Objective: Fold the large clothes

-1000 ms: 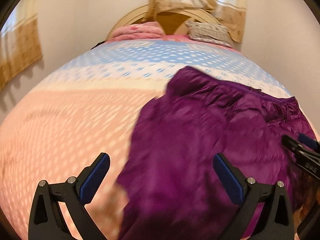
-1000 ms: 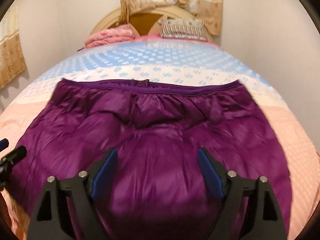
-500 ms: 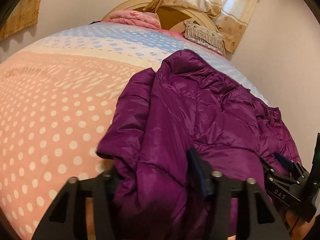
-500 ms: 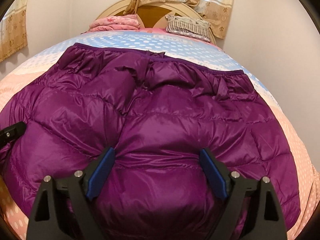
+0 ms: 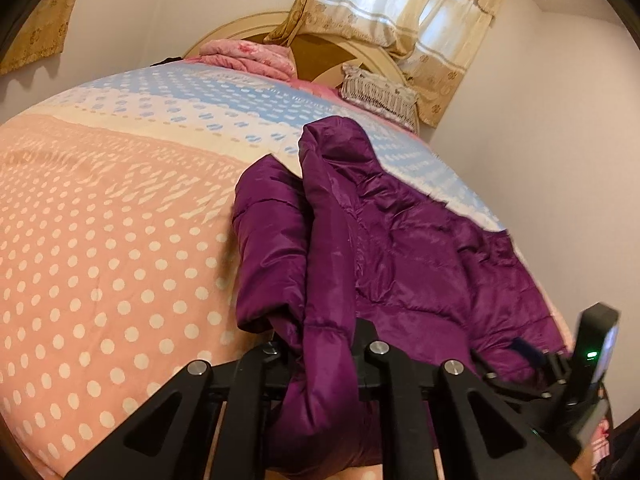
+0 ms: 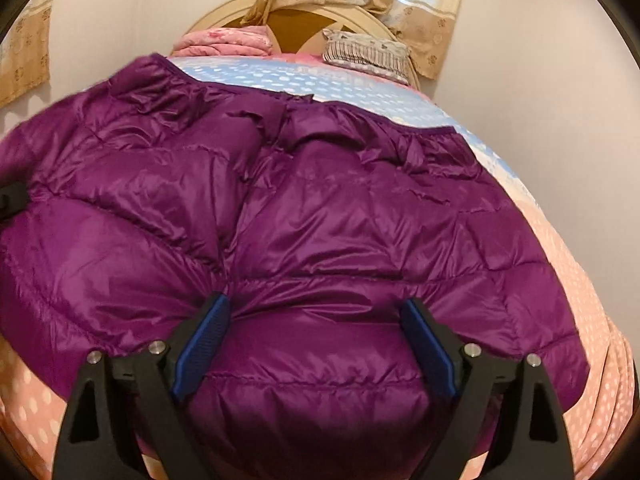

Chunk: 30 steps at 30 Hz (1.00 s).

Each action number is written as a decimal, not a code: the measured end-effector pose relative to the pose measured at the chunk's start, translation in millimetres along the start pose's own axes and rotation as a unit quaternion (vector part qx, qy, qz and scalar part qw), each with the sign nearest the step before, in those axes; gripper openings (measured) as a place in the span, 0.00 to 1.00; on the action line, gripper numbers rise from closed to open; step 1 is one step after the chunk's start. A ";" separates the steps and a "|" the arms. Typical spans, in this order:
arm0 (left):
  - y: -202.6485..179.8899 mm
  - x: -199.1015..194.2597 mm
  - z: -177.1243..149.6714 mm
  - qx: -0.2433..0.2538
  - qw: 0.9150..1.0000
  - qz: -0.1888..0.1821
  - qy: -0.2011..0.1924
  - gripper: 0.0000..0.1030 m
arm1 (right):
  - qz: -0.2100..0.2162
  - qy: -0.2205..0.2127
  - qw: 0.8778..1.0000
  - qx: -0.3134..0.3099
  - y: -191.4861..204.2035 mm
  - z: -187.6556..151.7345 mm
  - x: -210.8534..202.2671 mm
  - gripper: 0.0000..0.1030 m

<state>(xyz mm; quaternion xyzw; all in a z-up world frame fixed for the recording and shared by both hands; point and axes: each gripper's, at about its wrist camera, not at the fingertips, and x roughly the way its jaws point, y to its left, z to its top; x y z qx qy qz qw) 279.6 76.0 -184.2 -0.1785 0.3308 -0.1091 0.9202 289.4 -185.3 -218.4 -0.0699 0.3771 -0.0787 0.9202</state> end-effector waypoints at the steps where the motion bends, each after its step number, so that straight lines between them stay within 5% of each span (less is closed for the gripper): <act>1: -0.5 -4.4 1.2 -0.001 1.000 -0.004 -0.002 0.09 | 0.001 0.000 1.000 0.002 -1.2 -0.7 -1.3 0.87; 7: -2.6 -40.1 8.2 -0.005 1.000 -0.009 -0.011 0.09 | 0.015 -0.012 1.000 -0.001 16.2 -7.3 -15.4 0.86; 11: -15.1 -60.9 21.0 0.018 0.999 -0.002 -0.030 0.09 | 0.075 -0.030 0.997 0.007 -2.0 -8.3 -34.2 0.84; 15: -60.2 -74.6 32.3 0.078 0.995 -0.009 -0.055 0.09 | 0.060 -0.089 0.993 0.039 -65.1 -9.7 -68.1 0.91; 18: -108.2 -75.5 38.8 0.132 0.988 -0.023 -0.071 0.09 | 0.017 -0.085 0.992 0.091 -136.6 -11.8 -65.7 0.93; 23: -207.2 -50.9 33.7 0.234 0.967 -0.064 -0.072 0.09 | -0.051 -0.061 0.981 0.176 -239.3 -37.6 -55.5 0.93; 30: -305.2 21.9 -26.7 0.365 0.927 -0.083 -0.021 0.09 | -0.081 -0.040 0.970 0.225 -291.8 -71.8 -52.9 0.93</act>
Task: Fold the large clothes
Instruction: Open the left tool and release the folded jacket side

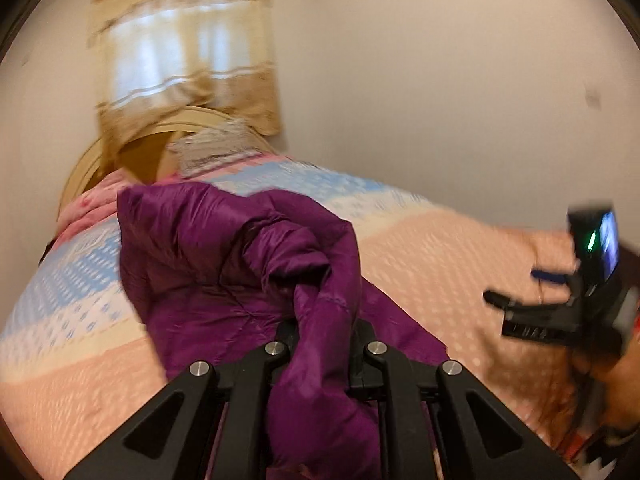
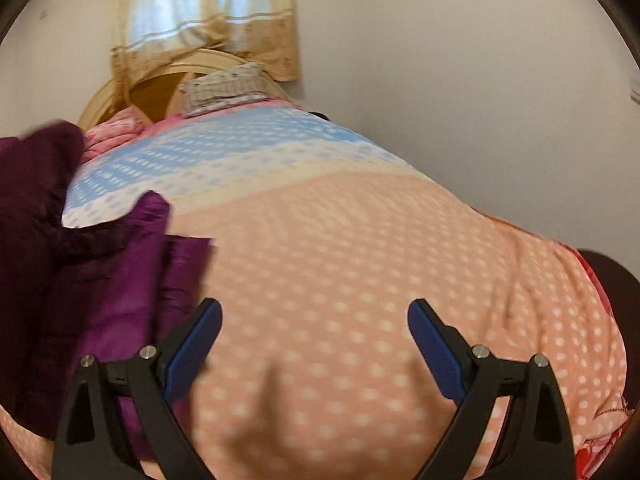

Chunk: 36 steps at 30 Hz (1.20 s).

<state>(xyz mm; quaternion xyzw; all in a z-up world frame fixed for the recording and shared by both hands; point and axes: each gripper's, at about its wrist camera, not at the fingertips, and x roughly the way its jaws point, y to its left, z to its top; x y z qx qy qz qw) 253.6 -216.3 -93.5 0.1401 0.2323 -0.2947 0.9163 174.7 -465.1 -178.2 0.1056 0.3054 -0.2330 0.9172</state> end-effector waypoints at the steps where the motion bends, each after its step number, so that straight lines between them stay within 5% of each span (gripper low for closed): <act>1: -12.6 15.8 -5.9 0.013 1.000 -0.006 0.016 0.09 | -0.002 0.003 1.000 0.003 -2.7 -0.7 0.3 0.93; 6: -52.9 59.5 -37.4 0.073 0.996 -0.011 0.056 0.10 | -0.006 0.023 1.000 0.016 -15.1 -6.0 5.1 0.93; 14: -78.0 42.0 -30.2 0.146 0.988 0.031 0.045 0.29 | 0.000 0.041 0.999 0.028 -25.5 -15.7 11.1 0.93; 17: -88.5 15.1 -29.8 0.163 0.986 0.027 0.019 0.64 | 0.000 0.043 0.999 0.030 -26.7 -13.8 9.9 0.92; 18: -90.8 2.6 -29.2 0.166 0.986 0.027 0.004 0.77 | 0.001 0.044 0.999 0.030 -26.6 -12.8 9.0 0.87; 22: -88.1 -30.5 -22.9 0.164 0.986 0.014 -0.018 0.80 | 0.013 0.054 0.998 0.035 -22.1 -3.2 9.2 0.58; 26: -44.6 -44.4 -12.8 0.115 0.993 0.038 -0.015 0.81 | 0.031 0.043 0.998 0.027 -2.8 23.7 -4.4 0.55; 29: 18.5 -29.7 -8.1 0.051 0.992 0.113 0.017 0.83 | 0.046 0.009 0.999 -0.003 33.5 58.5 -29.9 0.55; 32: 97.8 -3.0 -6.4 -0.046 0.979 0.190 0.050 0.83 | 0.065 -0.017 0.997 -0.031 83.2 92.8 -49.7 0.55; 35: 162.7 17.8 -7.6 -0.149 0.954 0.251 0.064 0.83 | 0.087 -0.040 0.993 -0.064 147.9 118.3 -62.5 0.57; 36: 179.7 21.5 -9.0 -0.183 0.948 0.253 0.052 0.83 | 0.096 -0.039 0.992 -0.066 159.7 121.1 -62.1 0.66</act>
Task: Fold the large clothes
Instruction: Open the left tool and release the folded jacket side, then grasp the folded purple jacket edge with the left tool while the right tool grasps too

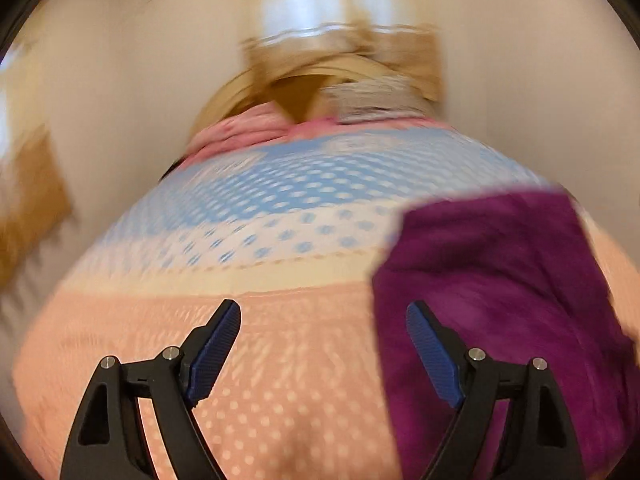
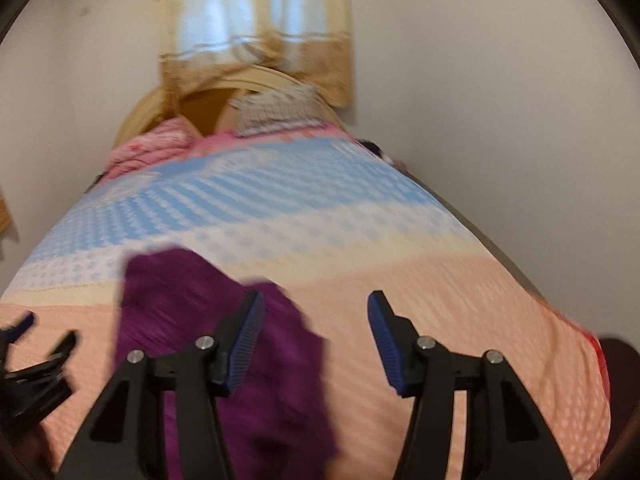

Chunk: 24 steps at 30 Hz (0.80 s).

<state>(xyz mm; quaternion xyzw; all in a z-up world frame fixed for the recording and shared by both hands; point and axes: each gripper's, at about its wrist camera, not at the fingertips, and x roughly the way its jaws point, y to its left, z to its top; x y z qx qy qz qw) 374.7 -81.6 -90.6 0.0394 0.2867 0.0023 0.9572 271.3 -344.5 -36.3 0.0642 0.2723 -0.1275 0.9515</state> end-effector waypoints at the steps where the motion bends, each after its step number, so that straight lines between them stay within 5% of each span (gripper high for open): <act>1: 5.4 6.2 0.8 -0.017 1.000 -0.006 0.002 0.83 | 0.013 -0.001 1.000 -0.004 15.8 5.0 4.4 0.75; 6: 17.0 39.0 0.7 -0.082 0.993 -0.060 0.052 0.84 | 0.045 0.022 0.999 -0.020 67.4 1.1 52.8 0.73; 10: 5.9 49.7 8.1 -0.107 0.987 -0.101 0.056 0.84 | 0.028 0.036 0.999 -0.015 52.5 -19.5 84.2 0.59; 16: -48.1 64.0 15.8 -0.053 0.990 -0.122 0.045 0.85 | -0.012 0.079 0.997 0.016 -4.3 -58.2 110.3 0.58; 24: -98.0 81.4 -0.2 0.005 0.988 -0.137 0.065 0.86 | -0.006 0.088 0.994 0.062 -39.4 -81.7 115.4 0.58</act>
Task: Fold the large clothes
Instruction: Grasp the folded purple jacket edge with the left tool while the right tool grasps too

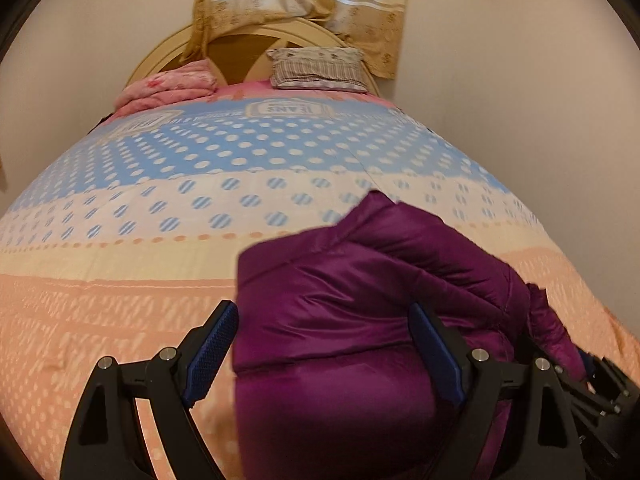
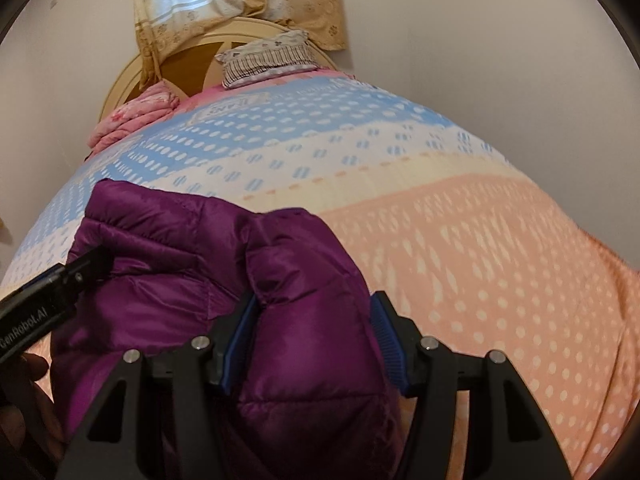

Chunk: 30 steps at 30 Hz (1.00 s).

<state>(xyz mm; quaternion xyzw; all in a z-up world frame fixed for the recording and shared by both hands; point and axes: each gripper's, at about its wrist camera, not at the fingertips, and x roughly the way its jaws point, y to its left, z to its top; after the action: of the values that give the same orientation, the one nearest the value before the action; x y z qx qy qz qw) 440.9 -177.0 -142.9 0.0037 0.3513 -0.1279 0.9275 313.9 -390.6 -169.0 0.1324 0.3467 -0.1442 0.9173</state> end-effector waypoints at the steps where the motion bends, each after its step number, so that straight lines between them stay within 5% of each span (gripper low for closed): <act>1: -2.1 2.3 -1.3 0.006 1.000 0.006 0.001 0.90 | 0.006 0.001 1.000 0.005 -2.0 -1.0 1.7 0.58; 7: -6.2 14.5 -5.1 0.018 1.000 0.016 0.010 0.95 | 0.034 0.001 0.999 0.024 -10.9 -4.2 3.3 0.58; 10: -6.2 10.8 -4.9 0.023 1.000 0.018 0.006 0.95 | 0.027 -0.031 0.999 0.011 -7.2 3.0 -22.2 0.57; 11: -6.1 10.0 -4.4 0.022 1.000 0.018 0.005 0.95 | 0.022 -0.052 0.998 -0.007 0.3 8.7 -33.3 0.54; 13: -6.7 9.6 -3.8 0.022 1.000 0.020 0.006 0.95 | 0.047 -0.062 0.996 -0.034 17.6 22.8 -44.4 0.31; 17: -5.4 9.9 -4.1 0.021 1.000 0.019 0.005 0.95 | 0.059 -0.037 0.996 -0.055 31.6 27.7 -18.5 0.21; 21: 5.7 17.0 -4.9 -0.005 1.000 -0.010 0.019 0.97 | 0.047 -0.004 0.999 -0.021 5.6 10.2 18.2 0.09; 30: -0.2 31.7 -12.2 -0.007 1.000 -0.004 0.029 0.99 | 0.066 -0.005 0.998 -0.013 -0.7 5.5 29.0 0.09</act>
<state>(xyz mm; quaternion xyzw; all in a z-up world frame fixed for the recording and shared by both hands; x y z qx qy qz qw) 455.7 -183.5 -172.8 -0.0004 0.3791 -0.1286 0.9164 337.8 -398.1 -184.7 0.1425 0.3343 -0.0797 0.9282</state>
